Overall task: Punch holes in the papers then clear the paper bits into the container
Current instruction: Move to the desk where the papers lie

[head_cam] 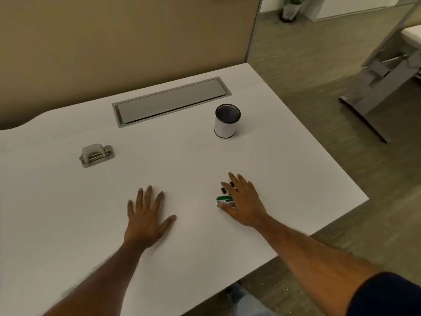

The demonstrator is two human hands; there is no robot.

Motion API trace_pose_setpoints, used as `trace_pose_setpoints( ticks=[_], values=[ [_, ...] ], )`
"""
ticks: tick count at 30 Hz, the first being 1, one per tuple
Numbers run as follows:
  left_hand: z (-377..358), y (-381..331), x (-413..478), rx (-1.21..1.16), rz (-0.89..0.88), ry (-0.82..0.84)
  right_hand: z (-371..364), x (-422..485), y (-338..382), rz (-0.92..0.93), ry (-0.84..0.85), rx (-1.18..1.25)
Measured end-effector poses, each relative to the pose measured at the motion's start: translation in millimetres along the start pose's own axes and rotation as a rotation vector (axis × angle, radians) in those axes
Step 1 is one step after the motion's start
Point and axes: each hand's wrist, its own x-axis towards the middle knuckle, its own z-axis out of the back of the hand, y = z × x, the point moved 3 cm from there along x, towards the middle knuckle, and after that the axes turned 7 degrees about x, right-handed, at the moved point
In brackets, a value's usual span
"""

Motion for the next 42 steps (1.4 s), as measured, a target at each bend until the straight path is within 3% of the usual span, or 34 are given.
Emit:
trace_pose_setpoints(
  ticks=[7, 24, 33, 42],
  values=[
    [-6, -3, 28, 0.064, -0.015, -0.046, -24, 7, 1, 0.004, -0.045, -0.119],
    [-12, 8, 31, 0.051, 0.000, -0.152, -40, 17, 10, 0.062, -0.198, -0.048],
    [1, 44, 55, 0.014, 0.167, -0.165, -46, 74, 46, 0.143, -0.153, -0.066],
    [-3, 45, 58, -0.007, 0.182, -0.177, -37, 157, 76, 0.208, -0.116, -0.064]
  ],
)
